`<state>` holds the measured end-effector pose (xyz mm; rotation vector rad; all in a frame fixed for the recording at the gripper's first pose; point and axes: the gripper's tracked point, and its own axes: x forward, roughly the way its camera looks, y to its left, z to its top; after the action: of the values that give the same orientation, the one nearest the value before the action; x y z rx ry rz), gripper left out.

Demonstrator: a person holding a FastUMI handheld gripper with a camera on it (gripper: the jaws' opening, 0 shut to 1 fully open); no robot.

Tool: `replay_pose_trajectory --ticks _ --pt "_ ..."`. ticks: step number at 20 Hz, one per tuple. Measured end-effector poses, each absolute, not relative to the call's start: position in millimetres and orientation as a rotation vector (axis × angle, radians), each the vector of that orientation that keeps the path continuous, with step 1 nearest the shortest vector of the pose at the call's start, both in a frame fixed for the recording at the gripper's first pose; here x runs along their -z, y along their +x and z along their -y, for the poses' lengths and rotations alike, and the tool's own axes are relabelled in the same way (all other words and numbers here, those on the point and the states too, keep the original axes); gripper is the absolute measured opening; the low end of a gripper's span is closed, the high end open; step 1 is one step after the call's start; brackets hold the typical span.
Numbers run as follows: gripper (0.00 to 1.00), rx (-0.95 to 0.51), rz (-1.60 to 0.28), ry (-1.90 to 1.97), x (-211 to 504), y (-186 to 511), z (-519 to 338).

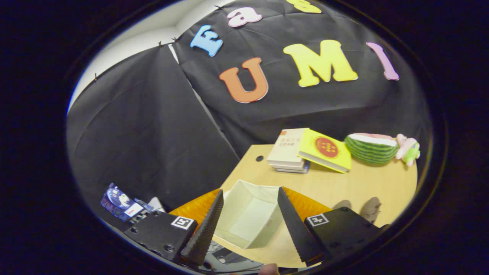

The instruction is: Open the storage box then place both shoes into the box .Put the left shoe in first, then the right shoe, with the right side of both shoes facing outward in a uniform manner.

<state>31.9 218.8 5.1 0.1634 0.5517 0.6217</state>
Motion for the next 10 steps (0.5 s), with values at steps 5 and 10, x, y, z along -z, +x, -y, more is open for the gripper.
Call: replay_pose_trajectory --ticks 5,10 --pt "0.95 -0.445 -0.596 0.059 36 31 -122" --pt "0.95 -0.315 -0.768 0.024 119 27 -56"
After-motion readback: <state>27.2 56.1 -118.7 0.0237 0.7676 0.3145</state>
